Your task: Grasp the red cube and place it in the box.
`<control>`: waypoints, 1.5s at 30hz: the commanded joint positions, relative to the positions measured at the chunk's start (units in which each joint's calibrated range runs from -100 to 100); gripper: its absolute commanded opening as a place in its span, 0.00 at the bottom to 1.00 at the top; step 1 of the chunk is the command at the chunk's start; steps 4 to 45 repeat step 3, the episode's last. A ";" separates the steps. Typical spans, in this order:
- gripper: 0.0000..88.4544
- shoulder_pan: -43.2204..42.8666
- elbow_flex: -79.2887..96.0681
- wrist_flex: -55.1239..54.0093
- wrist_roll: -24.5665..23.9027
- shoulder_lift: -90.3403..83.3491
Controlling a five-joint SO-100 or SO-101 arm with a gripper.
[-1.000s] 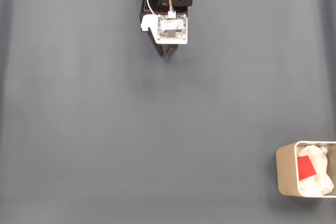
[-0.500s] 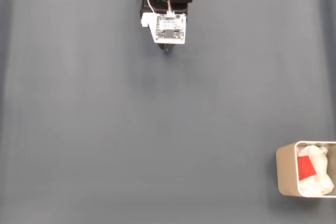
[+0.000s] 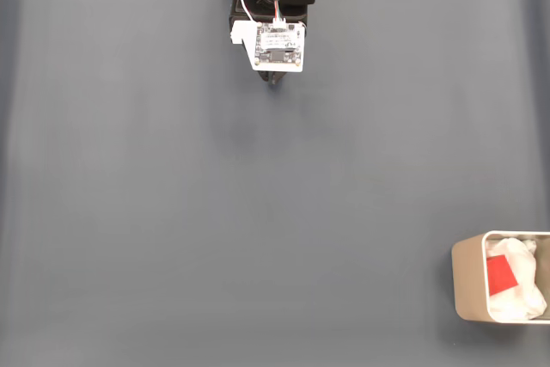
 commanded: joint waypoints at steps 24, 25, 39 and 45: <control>0.00 -0.55 0.45 1.51 0.29 0.00; 0.00 -0.55 0.45 1.51 0.29 0.00; 0.00 -0.55 0.45 1.51 0.29 0.00; 0.00 -0.55 0.45 1.51 0.29 0.00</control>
